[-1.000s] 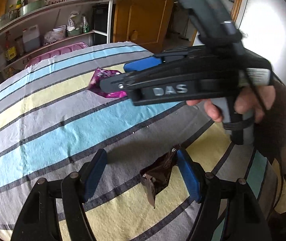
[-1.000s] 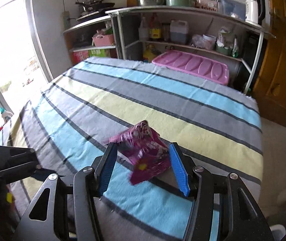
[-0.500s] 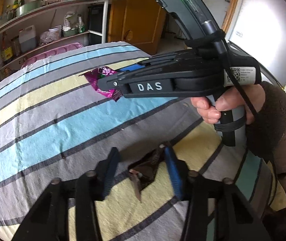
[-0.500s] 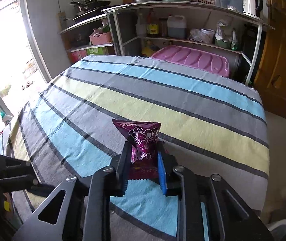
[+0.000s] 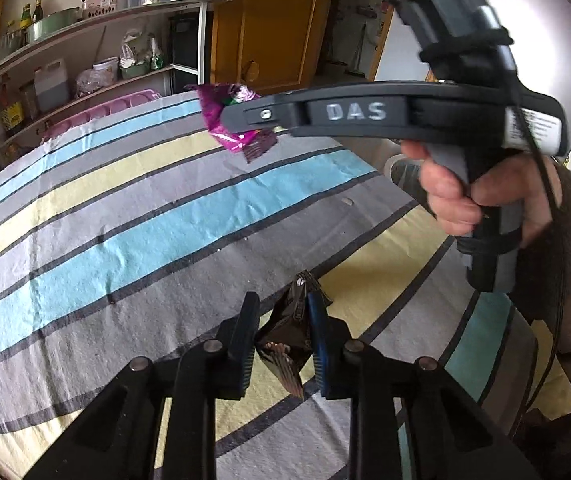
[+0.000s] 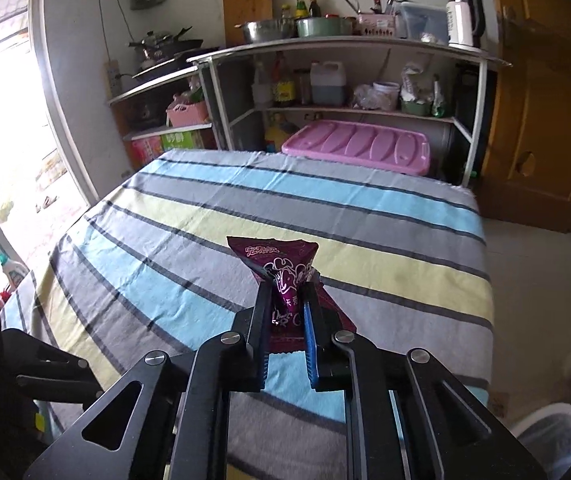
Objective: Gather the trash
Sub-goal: 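Carry the brown wrapper and purple bag over the bin and open both tools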
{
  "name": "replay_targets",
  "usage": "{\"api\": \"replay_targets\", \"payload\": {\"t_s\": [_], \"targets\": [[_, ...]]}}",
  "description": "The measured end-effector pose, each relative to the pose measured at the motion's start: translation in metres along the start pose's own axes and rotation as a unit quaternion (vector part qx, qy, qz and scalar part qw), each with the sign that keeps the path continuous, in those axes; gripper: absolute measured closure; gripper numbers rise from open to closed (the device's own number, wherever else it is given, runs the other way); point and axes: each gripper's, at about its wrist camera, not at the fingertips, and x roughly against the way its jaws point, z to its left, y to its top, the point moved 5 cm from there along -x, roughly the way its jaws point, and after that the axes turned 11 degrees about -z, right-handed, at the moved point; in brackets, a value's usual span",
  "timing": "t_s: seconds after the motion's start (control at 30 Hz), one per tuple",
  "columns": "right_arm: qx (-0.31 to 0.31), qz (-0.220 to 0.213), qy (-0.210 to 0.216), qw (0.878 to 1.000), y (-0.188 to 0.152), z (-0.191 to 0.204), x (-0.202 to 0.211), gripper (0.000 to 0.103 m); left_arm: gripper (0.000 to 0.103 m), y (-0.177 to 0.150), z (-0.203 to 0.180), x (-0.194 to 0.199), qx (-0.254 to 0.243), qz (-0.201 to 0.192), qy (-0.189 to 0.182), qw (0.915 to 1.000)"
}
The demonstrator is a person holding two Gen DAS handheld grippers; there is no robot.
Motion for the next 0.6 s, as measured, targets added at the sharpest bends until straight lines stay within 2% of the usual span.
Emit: {"api": "replay_targets", "payload": {"t_s": [0.27, 0.6], "targets": [[-0.022, -0.024, -0.03, 0.999, -0.008, -0.015, 0.049, 0.089, 0.078, 0.016, -0.015, 0.01, -0.006, -0.031, 0.005, 0.9995], [-0.049, -0.056, -0.088, 0.993, -0.023, -0.049, 0.127, 0.089, 0.078, 0.043, -0.055, 0.003, -0.034, -0.056, -0.004, 0.9978]]}}
